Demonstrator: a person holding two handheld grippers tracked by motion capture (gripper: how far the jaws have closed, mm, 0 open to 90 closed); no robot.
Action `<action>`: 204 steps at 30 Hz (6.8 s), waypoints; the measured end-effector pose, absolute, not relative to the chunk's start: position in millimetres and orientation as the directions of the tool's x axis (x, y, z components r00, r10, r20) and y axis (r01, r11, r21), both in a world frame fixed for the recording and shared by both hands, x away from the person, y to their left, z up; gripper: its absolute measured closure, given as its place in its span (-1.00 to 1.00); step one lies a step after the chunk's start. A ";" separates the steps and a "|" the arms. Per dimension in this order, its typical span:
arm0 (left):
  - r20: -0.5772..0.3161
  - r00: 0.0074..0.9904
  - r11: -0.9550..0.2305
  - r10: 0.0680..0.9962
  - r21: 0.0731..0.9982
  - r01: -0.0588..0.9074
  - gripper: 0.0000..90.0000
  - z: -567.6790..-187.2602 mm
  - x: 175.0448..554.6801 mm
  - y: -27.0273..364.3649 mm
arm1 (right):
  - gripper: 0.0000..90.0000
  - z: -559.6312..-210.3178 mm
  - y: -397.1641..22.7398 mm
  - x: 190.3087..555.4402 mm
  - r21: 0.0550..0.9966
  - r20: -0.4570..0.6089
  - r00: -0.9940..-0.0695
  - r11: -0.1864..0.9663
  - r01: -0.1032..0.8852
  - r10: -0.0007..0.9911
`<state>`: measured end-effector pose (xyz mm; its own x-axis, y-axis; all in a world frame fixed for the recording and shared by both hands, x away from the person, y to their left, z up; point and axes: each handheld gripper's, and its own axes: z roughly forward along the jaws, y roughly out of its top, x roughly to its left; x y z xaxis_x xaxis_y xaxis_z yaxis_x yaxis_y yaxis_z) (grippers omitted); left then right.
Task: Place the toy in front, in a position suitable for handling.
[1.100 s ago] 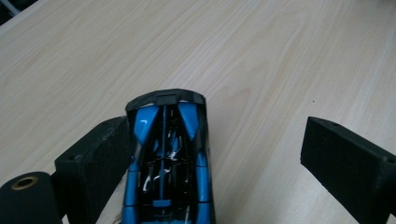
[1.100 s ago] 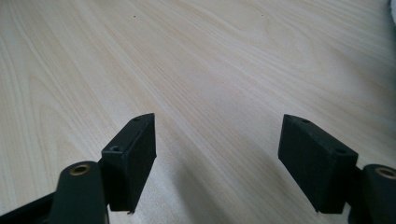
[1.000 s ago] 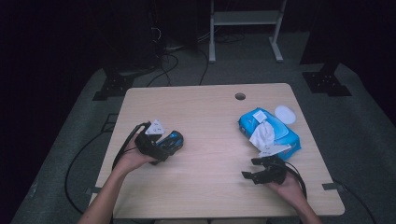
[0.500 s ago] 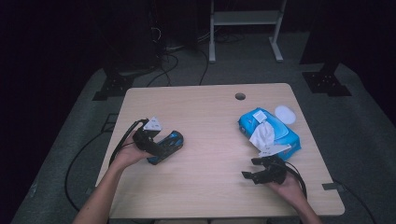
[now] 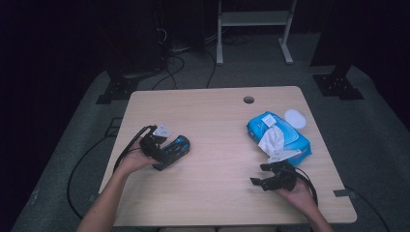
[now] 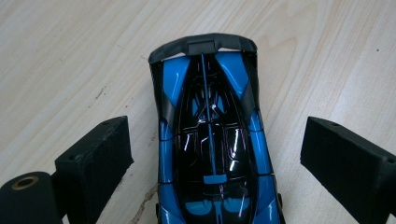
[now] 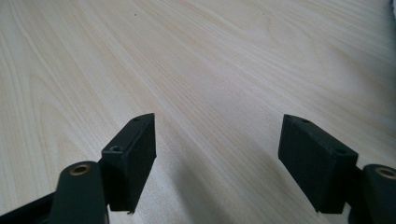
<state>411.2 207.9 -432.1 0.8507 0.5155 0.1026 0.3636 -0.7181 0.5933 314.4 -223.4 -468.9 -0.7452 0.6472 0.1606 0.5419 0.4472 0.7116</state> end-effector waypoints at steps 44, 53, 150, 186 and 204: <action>0.034 0.858 -0.762 0.512 0.479 0.436 -0.46 -454.2 421.3 208.4 | -0.41 -469.3 -220.2 314.1 0.709 0.156 -0.752 0.458 0.537 0.641; 0.040 0.856 -0.769 0.515 0.463 0.441 -0.45 -452.9 421.6 206.0 | -0.41 -469.5 -220.9 314.5 0.712 0.156 -0.751 0.455 0.536 0.641; 0.110 0.940 -0.814 0.324 0.539 0.217 -0.42 -397.8 388.2 86.6 | -0.40 -453.3 -246.0 308.4 0.773 0.143 -0.718 0.376 0.511 0.682; 0.022 0.967 -0.800 0.255 0.566 0.198 -0.61 -453.3 370.7 56.4 | -0.40 -455.1 -245.2 307.7 0.766 0.143 -0.721 0.385 0.515 0.678; 0.047 0.942 -0.687 0.332 0.697 0.207 -0.79 -456.4 349.8 106.4 | -0.40 -419.6 -237.0 316.5 0.803 0.058 -0.731 0.403 0.439 0.680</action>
<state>349.8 106.4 -456.4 0.9422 0.3317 0.0472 0.2069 -0.6869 0.6967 316.5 -237.0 -419.6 -0.7309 0.6800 0.0583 0.4387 0.4026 0.8034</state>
